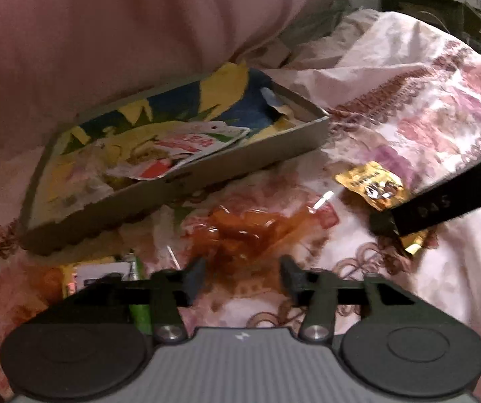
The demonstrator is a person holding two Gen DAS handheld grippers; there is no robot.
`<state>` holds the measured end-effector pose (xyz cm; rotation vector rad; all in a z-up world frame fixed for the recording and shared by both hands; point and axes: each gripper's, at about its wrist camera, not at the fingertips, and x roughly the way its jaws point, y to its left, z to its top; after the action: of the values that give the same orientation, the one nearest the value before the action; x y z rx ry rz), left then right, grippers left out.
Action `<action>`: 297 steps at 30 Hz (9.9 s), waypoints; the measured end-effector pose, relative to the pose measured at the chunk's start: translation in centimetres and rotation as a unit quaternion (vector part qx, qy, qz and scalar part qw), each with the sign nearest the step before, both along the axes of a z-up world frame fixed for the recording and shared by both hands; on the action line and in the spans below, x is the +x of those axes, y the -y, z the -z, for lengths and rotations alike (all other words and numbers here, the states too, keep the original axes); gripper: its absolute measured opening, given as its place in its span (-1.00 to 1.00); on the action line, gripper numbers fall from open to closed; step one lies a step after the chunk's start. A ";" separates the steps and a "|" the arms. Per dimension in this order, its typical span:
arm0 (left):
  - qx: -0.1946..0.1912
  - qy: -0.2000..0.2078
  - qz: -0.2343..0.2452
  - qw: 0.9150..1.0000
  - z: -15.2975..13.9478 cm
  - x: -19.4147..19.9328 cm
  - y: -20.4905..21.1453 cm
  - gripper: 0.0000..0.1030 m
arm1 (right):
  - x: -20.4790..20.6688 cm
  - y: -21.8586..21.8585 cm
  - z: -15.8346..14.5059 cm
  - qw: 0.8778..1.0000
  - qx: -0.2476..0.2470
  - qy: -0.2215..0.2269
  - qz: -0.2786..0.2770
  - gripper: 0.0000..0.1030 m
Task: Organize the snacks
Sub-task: 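Lift the gold pouch with the right tool while the left tool reaches the orange candied bag, then close the left tool on the orange candied bag while the right tool holds the gold pouch, then carry the orange bag and gold pouch into the printed tray with both tools, then open both tools over the tray and withdraw them, then move both open tools toward the blue stick pack and green tube, then close the left tool on the blue Ca stick pack while the right tool reaches the green tube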
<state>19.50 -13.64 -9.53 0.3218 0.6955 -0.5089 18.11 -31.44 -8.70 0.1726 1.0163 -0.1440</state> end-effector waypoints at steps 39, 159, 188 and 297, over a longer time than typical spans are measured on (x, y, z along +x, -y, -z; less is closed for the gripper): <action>0.006 0.013 0.005 1.000 0.5 0.7 -0.2 0.25 | -1.7 -1.8 -1.9 0.998 -0.005 0.061 -0.023 0.10; -0.109 0.036 -0.161 0.980 -3.3 12.4 -6.6 0.26 | 11.0 -6.5 -1.3 0.975 -0.074 0.177 -0.112 0.01; -0.180 0.103 -0.200 0.958 -10.2 5.2 -10.8 0.99 | -0.5 -4.7 -10.7 0.944 -0.029 0.326 -0.031 0.99; 0.039 -0.126 -0.258 0.957 -3.2 -0.8 -17.9 0.99 | -3.3 -19.5 1.9 0.962 -0.117 0.118 -0.215 0.98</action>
<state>18.70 4.30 -6.28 0.1373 1.0114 -0.0219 14.79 -11.94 -10.64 -0.2426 0.7700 0.1508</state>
